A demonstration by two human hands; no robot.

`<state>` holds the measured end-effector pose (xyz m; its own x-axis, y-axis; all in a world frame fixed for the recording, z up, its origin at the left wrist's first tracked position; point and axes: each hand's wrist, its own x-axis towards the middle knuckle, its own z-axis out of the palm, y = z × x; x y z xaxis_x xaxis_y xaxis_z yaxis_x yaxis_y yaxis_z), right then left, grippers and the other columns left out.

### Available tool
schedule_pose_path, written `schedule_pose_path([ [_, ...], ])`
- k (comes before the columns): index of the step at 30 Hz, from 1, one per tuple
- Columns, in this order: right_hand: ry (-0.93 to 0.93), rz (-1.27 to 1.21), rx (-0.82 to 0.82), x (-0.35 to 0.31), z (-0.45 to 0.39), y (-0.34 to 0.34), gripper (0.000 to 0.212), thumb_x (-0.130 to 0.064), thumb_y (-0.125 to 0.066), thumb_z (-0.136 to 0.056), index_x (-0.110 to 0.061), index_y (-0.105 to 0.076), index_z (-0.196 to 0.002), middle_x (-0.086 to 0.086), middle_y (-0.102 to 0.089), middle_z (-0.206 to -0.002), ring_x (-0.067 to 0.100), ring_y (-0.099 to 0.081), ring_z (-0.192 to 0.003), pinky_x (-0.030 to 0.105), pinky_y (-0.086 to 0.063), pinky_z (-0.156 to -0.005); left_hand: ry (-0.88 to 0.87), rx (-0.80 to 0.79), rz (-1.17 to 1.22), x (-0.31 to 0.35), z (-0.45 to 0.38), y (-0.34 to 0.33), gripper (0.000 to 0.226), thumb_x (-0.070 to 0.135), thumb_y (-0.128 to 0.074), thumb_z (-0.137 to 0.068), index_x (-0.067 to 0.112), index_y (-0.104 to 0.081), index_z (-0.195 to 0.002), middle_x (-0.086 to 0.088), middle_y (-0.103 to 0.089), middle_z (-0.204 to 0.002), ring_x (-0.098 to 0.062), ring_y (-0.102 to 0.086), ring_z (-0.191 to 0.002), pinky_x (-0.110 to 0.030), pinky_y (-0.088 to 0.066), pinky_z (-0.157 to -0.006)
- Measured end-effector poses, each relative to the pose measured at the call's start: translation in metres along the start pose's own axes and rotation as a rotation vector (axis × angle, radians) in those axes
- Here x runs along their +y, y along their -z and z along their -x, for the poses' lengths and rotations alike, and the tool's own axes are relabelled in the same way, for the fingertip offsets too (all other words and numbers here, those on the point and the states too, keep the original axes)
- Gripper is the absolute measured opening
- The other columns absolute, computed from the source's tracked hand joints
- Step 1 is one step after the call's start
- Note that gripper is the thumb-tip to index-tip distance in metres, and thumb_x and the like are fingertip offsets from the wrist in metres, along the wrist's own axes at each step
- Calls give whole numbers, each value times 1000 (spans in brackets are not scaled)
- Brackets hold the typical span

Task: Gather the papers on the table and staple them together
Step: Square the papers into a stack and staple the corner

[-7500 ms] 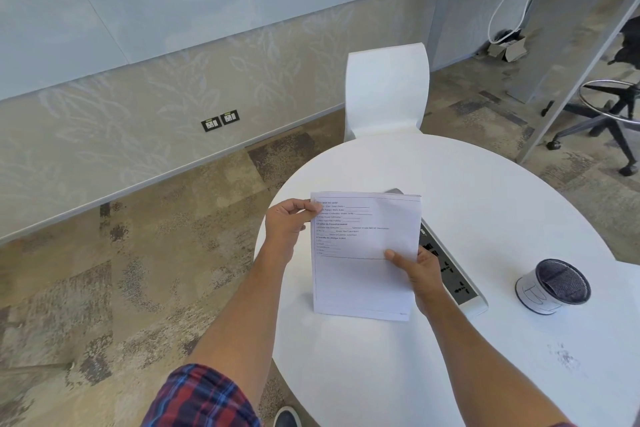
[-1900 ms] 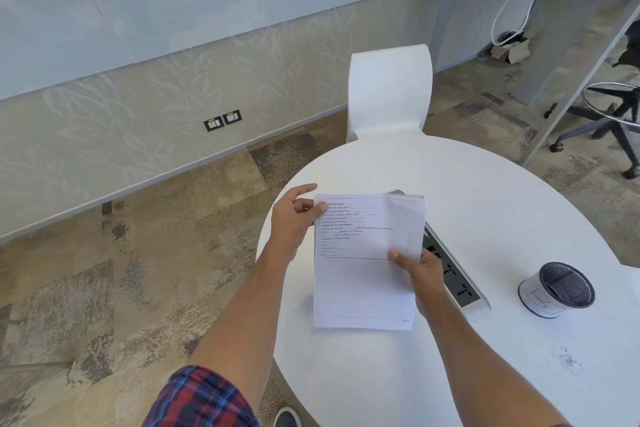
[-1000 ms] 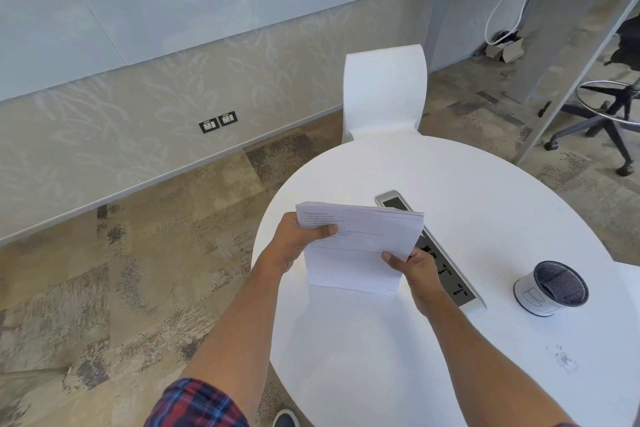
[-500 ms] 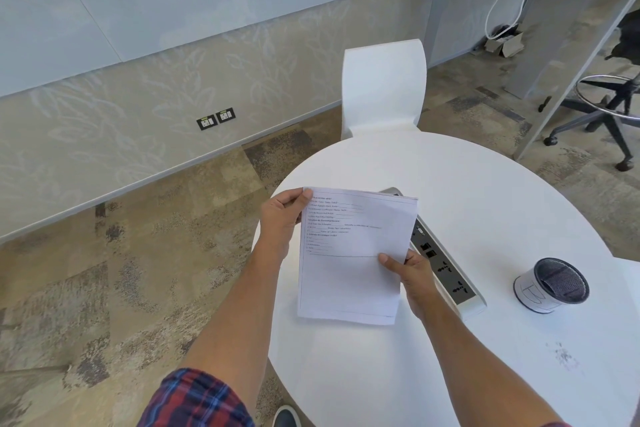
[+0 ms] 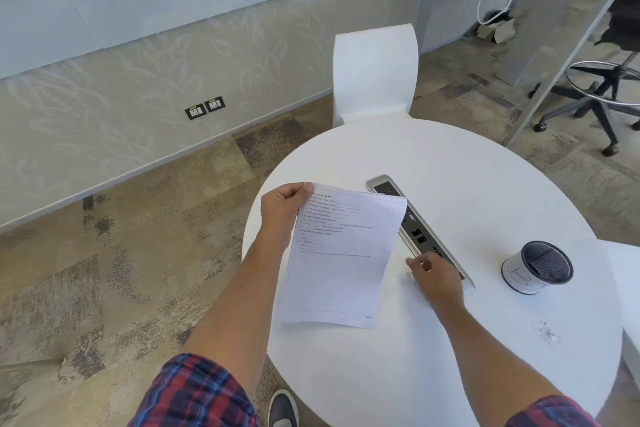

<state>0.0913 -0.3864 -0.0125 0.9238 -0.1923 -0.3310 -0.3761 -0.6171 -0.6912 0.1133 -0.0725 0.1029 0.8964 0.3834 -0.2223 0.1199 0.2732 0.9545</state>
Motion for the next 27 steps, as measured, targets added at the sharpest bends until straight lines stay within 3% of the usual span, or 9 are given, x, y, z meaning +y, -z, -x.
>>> schedule_pose_path([
  [7, 19, 337, 51, 15, 1, -16, 41, -42, -77, -85, -14, -66, -112, 2, -60, -117, 27, -66, -97, 33, -50, -68, 27, -20, -13, 0, 9, -7, 15, 9, -78, -87, 0, -77, -99, -6, -78, -80, -13, -71, -68, -21, -56, -61],
  [11, 19, 408, 129, 15, 4, -22, 42, -34, -79, -83, -8, -63, -110, 11, -62, -117, 33, -63, -101, 37, -51, -77, 29, -12, -21, 2, 13, -7, 13, 7, -77, -87, 0, -77, -98, -1, -78, -76, -9, -71, -64, -19, -54, -58],
  [15, -30, 487, 134, 26, 6, -24, 46, -49, -69, -91, -8, -68, -112, 11, -69, -111, 31, -62, -108, 38, -53, -83, 36, 1, -40, 2, 16, -4, 19, 8, -78, -87, -4, -76, -102, -4, -78, -78, -10, -71, -65, -19, -54, -58],
  [20, -66, 384, 67, 32, 7, -25, 47, -48, -62, -98, -4, -65, -115, 15, -64, -118, 35, -59, -113, 38, -45, -76, 19, 15, -56, 1, 18, -1, 23, 8, -78, -87, -6, -76, -105, -8, -77, -83, -10, -70, -66, -19, -54, -58],
  [24, -131, -22, 136, 26, 8, -18, 25, -34, -63, -99, -12, -61, -87, 11, -69, -93, 34, -66, -86, 40, -53, -70, -8, -7, -67, 1, 22, -3, 20, 9, -79, -86, -1, -75, -103, -8, -77, -79, -14, -71, -68, -24, -57, -62],
  [27, -97, -326, 225, -2, 13, -5, 21, -25, -65, -99, -12, -57, -85, 4, -66, -78, 35, -68, -84, 38, -52, -72, -41, -9, -110, 1, 24, -3, 23, 13, -84, -83, 13, -64, -95, -13, -74, -74, -24, -68, -69, -33, -54, -65],
])
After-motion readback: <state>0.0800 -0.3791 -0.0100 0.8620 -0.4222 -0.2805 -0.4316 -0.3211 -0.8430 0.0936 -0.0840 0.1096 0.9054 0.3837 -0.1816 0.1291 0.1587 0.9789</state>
